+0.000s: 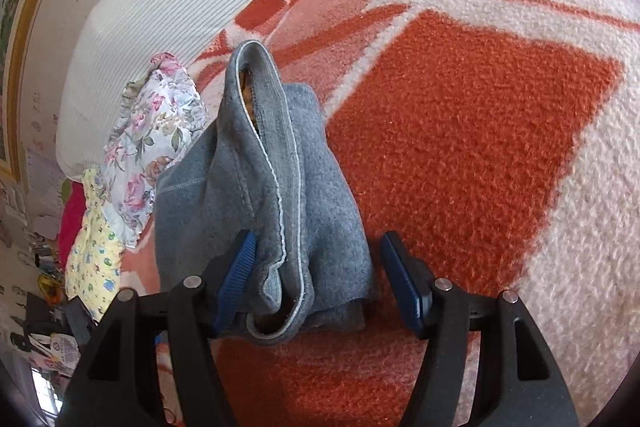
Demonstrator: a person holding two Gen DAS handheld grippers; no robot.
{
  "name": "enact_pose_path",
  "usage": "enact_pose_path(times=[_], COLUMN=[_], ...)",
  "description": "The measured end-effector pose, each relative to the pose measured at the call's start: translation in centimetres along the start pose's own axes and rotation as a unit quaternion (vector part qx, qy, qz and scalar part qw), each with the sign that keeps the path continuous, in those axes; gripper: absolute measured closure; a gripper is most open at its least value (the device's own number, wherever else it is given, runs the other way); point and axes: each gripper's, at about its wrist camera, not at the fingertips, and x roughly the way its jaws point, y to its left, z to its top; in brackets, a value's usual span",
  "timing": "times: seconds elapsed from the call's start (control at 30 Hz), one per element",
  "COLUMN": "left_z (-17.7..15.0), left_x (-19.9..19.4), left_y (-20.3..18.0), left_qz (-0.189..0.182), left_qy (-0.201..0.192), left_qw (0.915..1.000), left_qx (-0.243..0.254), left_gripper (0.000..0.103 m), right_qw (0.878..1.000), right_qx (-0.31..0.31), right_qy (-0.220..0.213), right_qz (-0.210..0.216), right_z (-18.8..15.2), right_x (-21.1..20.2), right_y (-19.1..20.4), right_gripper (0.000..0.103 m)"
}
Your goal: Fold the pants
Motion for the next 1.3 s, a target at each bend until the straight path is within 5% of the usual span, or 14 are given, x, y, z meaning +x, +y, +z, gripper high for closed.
enact_pose_path(times=[0.2,0.4,0.53,0.77,1.03,1.1,1.17,1.2,1.23,1.3], left_z=[-0.4,0.2,2.5,6.1,6.8,6.7,6.4,6.2,6.2,6.3], left_x=[0.0,-1.5,-1.7,1.2,3.8,3.7,3.5,3.3,3.1,2.4], left_y=[-0.3,0.1,-0.2,-0.4,-0.7,-1.1,-1.7,-1.9,-1.9,-1.3], left_qz=[0.017,0.001,-0.002,-0.026,-0.068,-0.089,-0.105,-0.103,-0.104,-0.122], left_qy=[0.007,-0.006,-0.01,0.015,0.042,0.038,0.032,0.025,0.019,0.012], left_qw=[0.9996,0.9997,0.9994,0.9993,0.9967,0.9951,0.9934,0.9937,0.9938,0.9923], left_qx=[0.021,0.025,0.034,0.025,0.015,0.02,0.032,0.037,0.035,0.02], left_gripper=[0.03,0.03,0.03,0.029,0.024,0.029,0.049,0.054,0.071,0.082], right_qw=[0.99,0.989,0.99,0.993,0.997,0.997,0.996,0.996,0.996,0.997], right_qx=[-0.103,-0.11,-0.122,-0.093,-0.065,-0.062,-0.07,-0.074,-0.073,-0.063], right_qy=[0.064,0.032,0.001,0.036,0.036,0.04,0.042,0.04,0.039,0.036], right_qz=[-0.077,-0.094,-0.067,-0.061,0.004,0.025,0.026,0.02,0.021,0.039], right_z=[-1.0,-0.8,0.5,2.0,3.0,3.1,2.9,2.9,2.9,2.9], right_x=[0.5,-1.4,-1.8,2.7,3.7,4.3,4.8,4.9,4.8,4.4], right_y=[1.9,1.8,3.4,3.3,2.1,2.2,2.6,2.7,2.6,2.4], right_gripper=[0.037,0.023,0.012,0.012,0.011,0.019,0.023,0.033,0.045,0.056])
